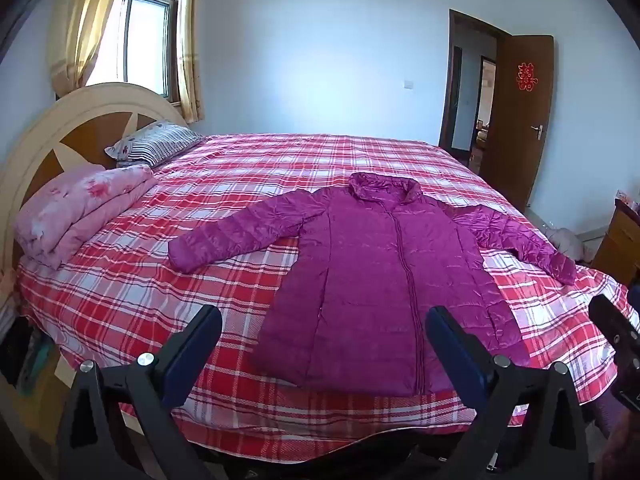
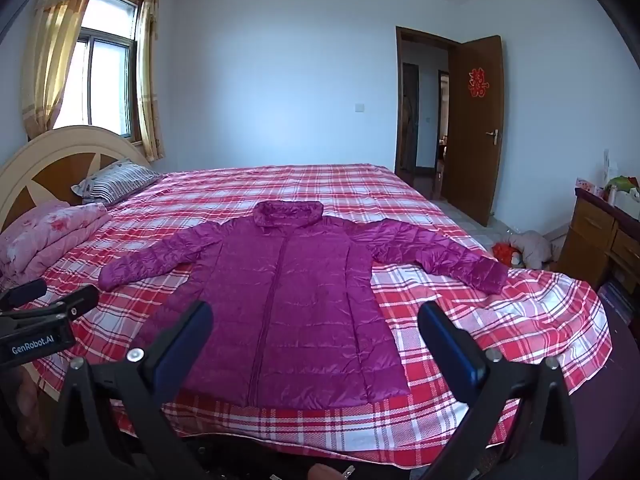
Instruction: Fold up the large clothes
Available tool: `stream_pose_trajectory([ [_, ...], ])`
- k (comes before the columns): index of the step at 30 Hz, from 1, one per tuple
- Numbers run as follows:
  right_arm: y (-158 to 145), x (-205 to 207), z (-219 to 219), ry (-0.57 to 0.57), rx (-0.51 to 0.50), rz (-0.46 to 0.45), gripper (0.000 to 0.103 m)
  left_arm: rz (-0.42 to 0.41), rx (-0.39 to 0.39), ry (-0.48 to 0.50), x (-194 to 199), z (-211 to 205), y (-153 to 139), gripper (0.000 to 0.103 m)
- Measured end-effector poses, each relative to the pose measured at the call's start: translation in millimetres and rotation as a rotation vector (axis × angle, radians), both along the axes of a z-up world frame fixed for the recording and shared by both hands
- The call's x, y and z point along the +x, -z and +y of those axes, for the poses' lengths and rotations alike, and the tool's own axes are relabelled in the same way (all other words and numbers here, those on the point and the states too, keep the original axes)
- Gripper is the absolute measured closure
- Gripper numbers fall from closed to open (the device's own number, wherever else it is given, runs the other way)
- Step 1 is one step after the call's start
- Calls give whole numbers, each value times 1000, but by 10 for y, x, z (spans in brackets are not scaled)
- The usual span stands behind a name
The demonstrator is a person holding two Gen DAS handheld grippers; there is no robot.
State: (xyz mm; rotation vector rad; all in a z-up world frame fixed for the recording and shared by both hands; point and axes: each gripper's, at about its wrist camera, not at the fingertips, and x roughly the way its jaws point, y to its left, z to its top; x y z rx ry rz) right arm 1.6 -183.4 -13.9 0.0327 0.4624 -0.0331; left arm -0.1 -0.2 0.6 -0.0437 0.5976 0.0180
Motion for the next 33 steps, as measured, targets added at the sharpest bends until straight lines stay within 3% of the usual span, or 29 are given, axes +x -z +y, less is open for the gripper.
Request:
stream_pose_trajectory([
  [5, -27, -37, -5, -2, -1, -13, 0, -34, 8, -20, -37, 2, -19, 1],
  [33, 194, 154, -93, 11, 60, 107, 0, 38, 7, -28, 93, 46, 109, 1],
])
